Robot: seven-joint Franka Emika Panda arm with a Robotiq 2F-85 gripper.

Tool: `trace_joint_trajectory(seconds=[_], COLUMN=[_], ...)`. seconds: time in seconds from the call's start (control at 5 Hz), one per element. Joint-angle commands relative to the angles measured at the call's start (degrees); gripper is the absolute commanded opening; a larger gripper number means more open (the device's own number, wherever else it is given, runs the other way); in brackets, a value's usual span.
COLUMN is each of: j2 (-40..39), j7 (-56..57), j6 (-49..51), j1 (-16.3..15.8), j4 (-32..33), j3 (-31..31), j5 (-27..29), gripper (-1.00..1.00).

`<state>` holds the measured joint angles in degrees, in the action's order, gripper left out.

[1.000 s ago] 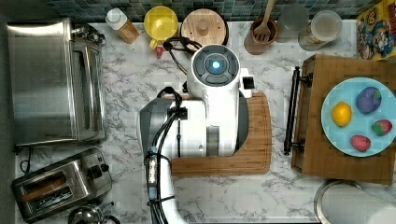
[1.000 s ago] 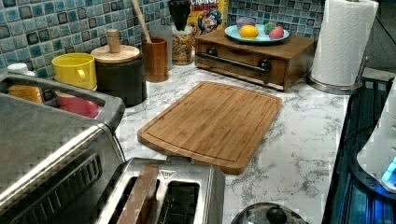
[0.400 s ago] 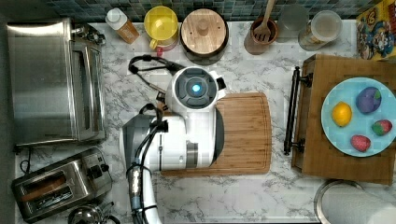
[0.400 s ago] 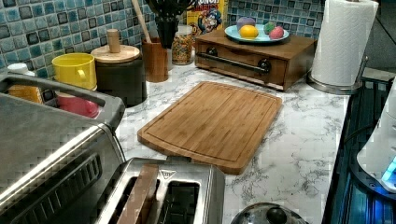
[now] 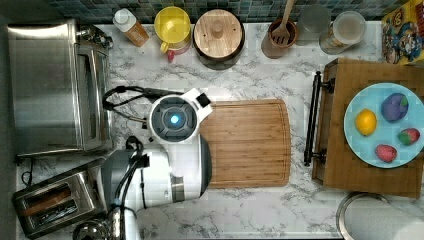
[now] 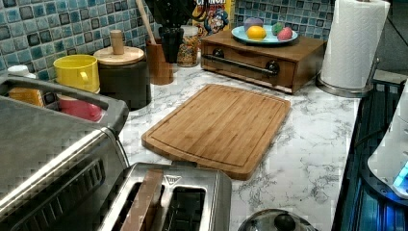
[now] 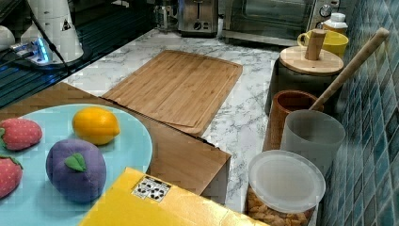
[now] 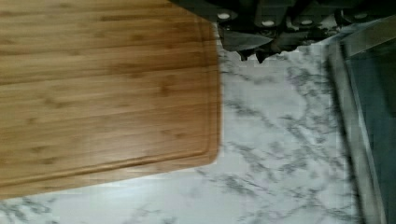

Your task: Turn on the toaster.

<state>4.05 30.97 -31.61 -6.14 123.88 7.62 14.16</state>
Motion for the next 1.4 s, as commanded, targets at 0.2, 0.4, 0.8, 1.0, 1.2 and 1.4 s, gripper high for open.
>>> trace_joint_trajectory(seconds=[0.2,0.4,0.8,1.0,1.2,1.4], j2=[2.2,4.7,6.3,7.9,8.5,8.2], j7=[10.9,11.6,14.3,15.6,14.5,17.5], j6=[1.6,-0.3,3.0,2.7,2.1,2.1], j1=[-5.9,-6.9,-8.3,-8.8,-9.6,-10.4], j4=[3.0,7.1,7.9,9.4,10.3,10.6], j3=[4.8,7.7,9.7,10.7,11.4,10.7], j5=[6.5,7.4,10.5,13.0,14.8,19.7], gripper=[-1.00,-1.00,-1.00,-1.00,-1.00,-1.00])
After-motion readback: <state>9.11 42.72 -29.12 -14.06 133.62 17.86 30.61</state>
